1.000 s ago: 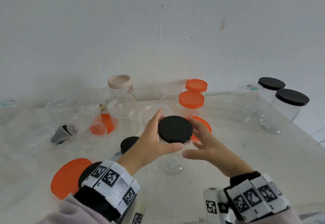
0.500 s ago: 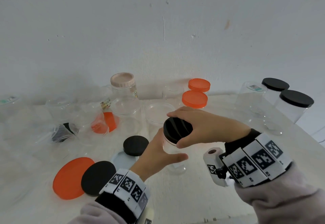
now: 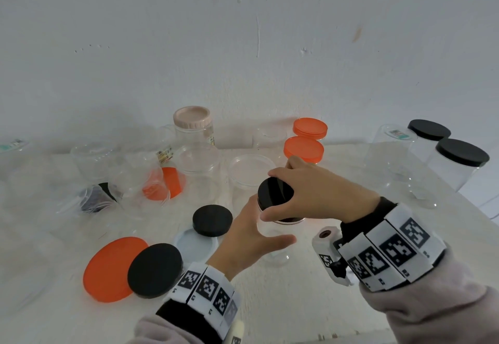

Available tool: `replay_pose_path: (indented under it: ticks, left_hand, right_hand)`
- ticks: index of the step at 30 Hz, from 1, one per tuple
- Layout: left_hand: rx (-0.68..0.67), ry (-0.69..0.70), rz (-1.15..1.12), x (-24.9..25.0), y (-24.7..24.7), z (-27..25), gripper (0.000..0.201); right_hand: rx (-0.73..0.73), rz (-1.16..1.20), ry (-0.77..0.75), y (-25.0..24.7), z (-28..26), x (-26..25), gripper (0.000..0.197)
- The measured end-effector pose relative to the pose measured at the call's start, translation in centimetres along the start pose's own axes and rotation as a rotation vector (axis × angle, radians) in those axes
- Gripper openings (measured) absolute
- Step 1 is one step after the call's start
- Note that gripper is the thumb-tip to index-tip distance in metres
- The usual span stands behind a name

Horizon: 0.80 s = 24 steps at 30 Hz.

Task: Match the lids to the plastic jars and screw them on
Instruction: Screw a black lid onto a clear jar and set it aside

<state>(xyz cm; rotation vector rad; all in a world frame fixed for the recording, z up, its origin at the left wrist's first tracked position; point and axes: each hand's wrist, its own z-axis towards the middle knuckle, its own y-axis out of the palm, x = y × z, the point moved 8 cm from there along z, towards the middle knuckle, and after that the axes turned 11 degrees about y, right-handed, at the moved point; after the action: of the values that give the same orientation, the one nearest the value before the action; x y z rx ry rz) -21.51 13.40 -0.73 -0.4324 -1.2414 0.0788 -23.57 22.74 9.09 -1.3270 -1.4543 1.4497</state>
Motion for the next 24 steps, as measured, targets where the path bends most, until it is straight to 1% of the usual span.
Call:
replay_pose_path:
  ticks: [5,9,14,16,20,24]
  left_hand:
    - [-0.015,-0.010,-0.023,-0.2,0.1,0.0,0.090]
    - [-0.025,-0.016,-0.012,-0.1,0.1,0.2,0.086]
    - [-0.032,-0.005,-0.029,0.1,0.2,0.2,0.083]
    - [-0.027,0.000,-0.040,0.1,0.1,0.1,0.084]
    - [-0.024,-0.005,-0.053,-0.1,0.2,0.0,0.087]
    - [-0.012,-0.011,-0.045,-0.3,0.1,0.1,0.086]
  right_hand:
    - [-0.122,-0.059,0.011,-0.1,0.5,0.1,0.084]
    - [-0.166,-0.064,-0.011,-0.4,0.7,-0.3,0.077]
    - [-0.222,-0.070,-0.072,-0.7,0.8,-0.6,0.078]
    - [-0.197,-0.060,-0.061,-0.8,0.9,-0.4,0.077]
    - [-0.082,-0.025,0.039,-0.7,1.0,0.4,0.074]
    - [-0.001,-0.035,0.080,-0.4,0.9,0.4,0.069]
